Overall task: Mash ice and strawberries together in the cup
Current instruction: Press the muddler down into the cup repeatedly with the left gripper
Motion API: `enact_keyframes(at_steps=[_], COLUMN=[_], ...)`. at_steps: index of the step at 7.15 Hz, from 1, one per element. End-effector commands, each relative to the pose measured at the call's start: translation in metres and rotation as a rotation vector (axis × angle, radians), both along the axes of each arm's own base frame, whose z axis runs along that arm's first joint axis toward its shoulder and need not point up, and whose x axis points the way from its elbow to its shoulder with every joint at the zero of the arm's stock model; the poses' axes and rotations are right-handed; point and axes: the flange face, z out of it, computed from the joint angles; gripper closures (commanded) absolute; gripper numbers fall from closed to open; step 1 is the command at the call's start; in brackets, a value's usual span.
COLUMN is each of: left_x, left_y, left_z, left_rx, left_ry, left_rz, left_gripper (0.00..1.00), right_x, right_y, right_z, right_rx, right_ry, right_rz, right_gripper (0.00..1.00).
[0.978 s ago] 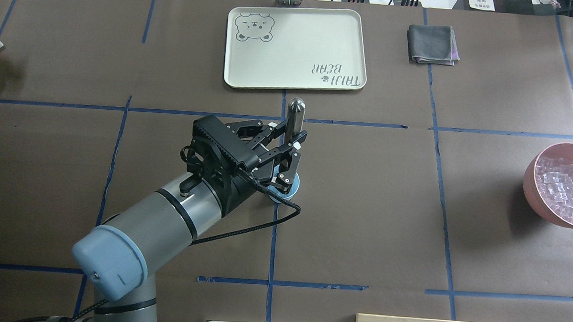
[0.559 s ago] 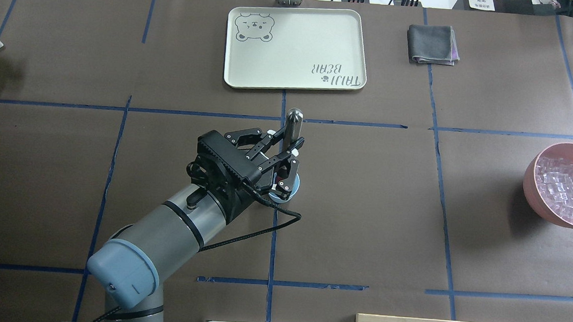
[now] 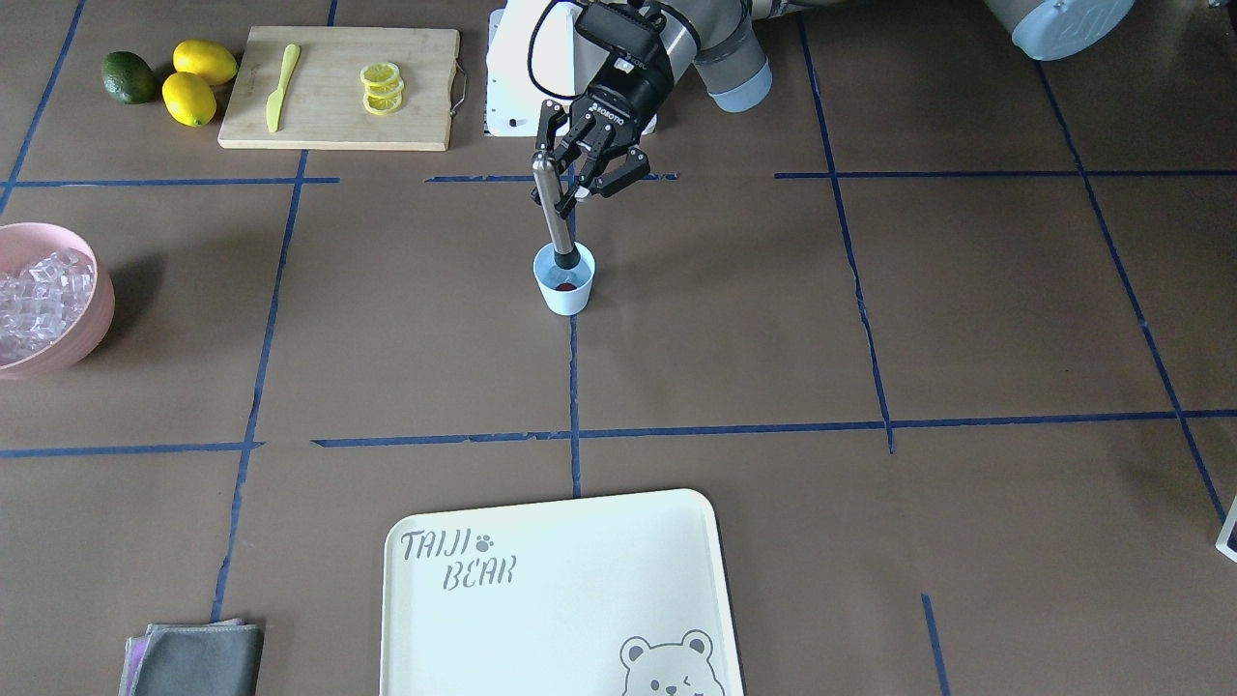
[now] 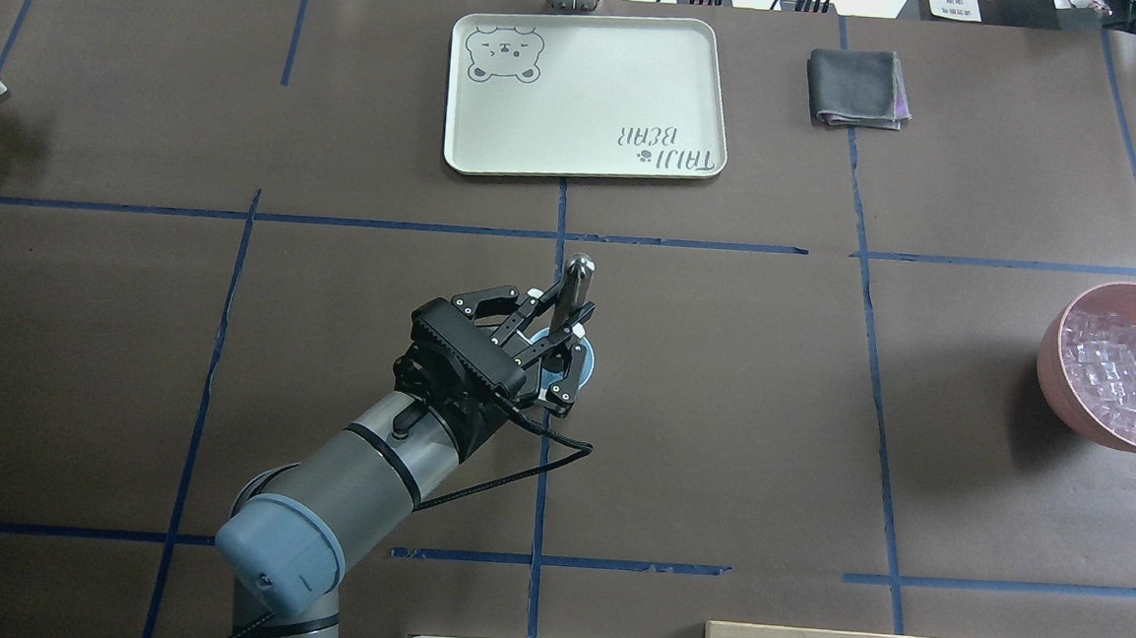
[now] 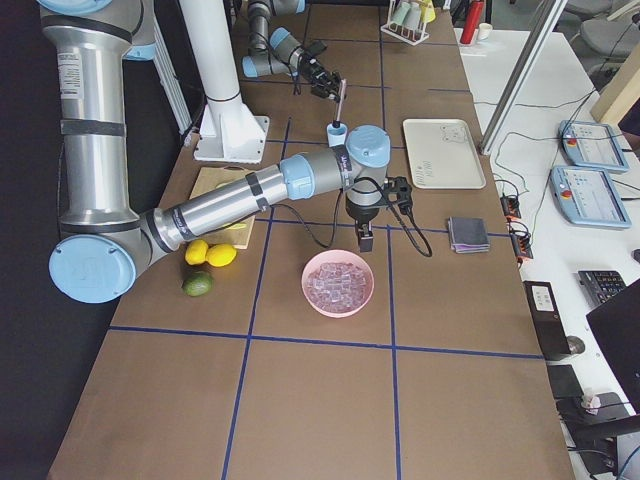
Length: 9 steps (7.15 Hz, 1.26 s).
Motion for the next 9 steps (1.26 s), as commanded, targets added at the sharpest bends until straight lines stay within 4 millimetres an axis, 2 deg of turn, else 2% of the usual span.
enact_keyframes(at_steps=[1, 3, 7, 8, 9], left_x=[0.011, 0.017, 0.017, 0.009, -0.014], left_y=[0.006, 0.006, 0.007, 0.009, 0.012], left_z=[0.01, 0.019, 0.017, 0.002, -0.017], left_rx=[-0.001, 0.002, 0.003, 0.02, 0.045], left_ry=[-0.001, 0.005, 0.01, 0.031, 0.054], left_rz=[0.016, 0.019, 0.02, 0.017, 0.005], left_gripper=[0.95, 0.95, 0.97, 0.99, 1.0], right_x=[0.0, 0.0, 0.0, 0.0, 0.0], right_y=[0.0, 0.0, 0.0, 0.0, 0.0], right_z=[-0.001, -0.001, -0.001, -0.001, -0.001], right_rx=[0.0, 0.0, 0.002, 0.002, 0.0], right_ry=[-0.004, -0.004, -0.004, -0.004, -0.004], right_rz=[-0.001, -0.001, -0.001, -0.001, -0.001], right_gripper=[0.01, 0.01, 0.01, 0.01, 0.01])
